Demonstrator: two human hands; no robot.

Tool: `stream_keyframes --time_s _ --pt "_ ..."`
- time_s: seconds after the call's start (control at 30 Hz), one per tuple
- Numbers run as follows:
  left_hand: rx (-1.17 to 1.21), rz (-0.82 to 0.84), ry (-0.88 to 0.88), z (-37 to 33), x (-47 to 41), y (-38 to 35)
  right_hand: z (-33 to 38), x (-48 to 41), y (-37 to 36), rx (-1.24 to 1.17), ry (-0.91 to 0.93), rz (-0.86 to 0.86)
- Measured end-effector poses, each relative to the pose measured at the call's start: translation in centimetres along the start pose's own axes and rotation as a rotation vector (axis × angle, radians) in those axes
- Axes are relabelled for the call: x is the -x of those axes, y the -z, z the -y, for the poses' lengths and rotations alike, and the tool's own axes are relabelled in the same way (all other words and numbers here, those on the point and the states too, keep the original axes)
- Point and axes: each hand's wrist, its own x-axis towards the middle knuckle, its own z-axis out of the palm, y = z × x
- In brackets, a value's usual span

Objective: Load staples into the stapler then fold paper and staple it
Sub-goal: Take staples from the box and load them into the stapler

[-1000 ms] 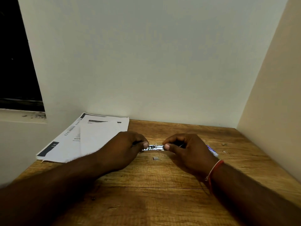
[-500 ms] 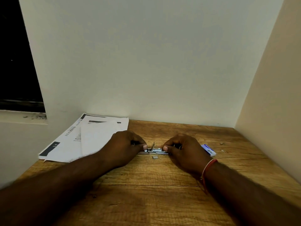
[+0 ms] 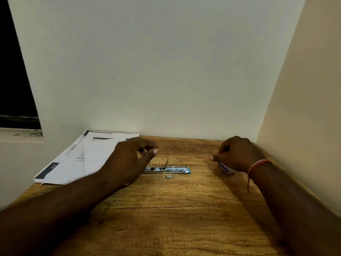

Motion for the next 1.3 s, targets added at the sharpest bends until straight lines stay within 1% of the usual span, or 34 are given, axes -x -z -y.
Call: stream_keyframes --time_s 0.17,0.23,0.27,0.3,0.37,0.43,0.47,0.5,0.57,0.63,0.7,0.83,1.13,1.23,1.3 --pt "0.020 -0.016 -0.015 -0.2 0.2 0.0 -0.9 -0.6 0.0 0.250 -0.040 0.161" --pt "0.036 -0.037 -0.024 -0.4 0.2 0.0 -1.1 -0.7 -0.5 0.272 -0.017 0.182" --pt "0.043 -0.046 -0.037 -0.5 0.2 0.0 -0.9 -0.5 -0.5 0.251 0.017 0.163" --pt "0.053 -0.055 -0.043 -0.7 0.1 0.1 -0.6 -0.3 -0.5 0.194 0.063 0.118" --pt "0.157 -0.055 0.008 -1.4 0.2 0.2 0.7 0.8 -0.5 -0.057 0.186 -0.020" --pt "0.397 0.011 0.152 -2.8 0.4 0.1 3.0 2.4 -1.0 -0.336 0.331 -0.134" --pt "0.495 0.060 0.225 -3.6 0.7 -0.1 4.2 3.2 -1.4 -0.425 0.416 -0.151" --pt "0.554 0.112 0.278 -4.2 1.0 -0.3 5.1 4.0 -1.8 -0.478 0.508 -0.153" --pt "0.592 0.196 0.322 -4.8 1.6 -0.9 6.3 5.2 -2.8 -0.511 0.670 -0.139" --pt "0.612 0.237 0.344 -5.0 2.0 -1.1 6.7 5.7 -3.3 -0.535 0.756 -0.125" --pt "0.630 0.232 0.375 -5.2 2.1 -1.1 6.8 5.9 -3.3 -0.567 0.778 -0.135" --pt "0.617 0.182 0.403 -5.0 1.8 -1.0 6.7 5.7 -3.0 -0.625 0.766 -0.194" --pt "0.701 0.291 0.475 -4.9 1.7 -0.9 7.0 6.3 -2.4 -0.625 0.789 -0.190" --pt "0.646 0.299 0.472 -4.8 1.6 -0.7 7.0 6.4 -2.4 -0.616 0.788 -0.165" --pt "0.532 0.237 0.416 -4.8 1.5 -0.4 7.0 6.4 -2.4 -0.604 0.780 -0.148"
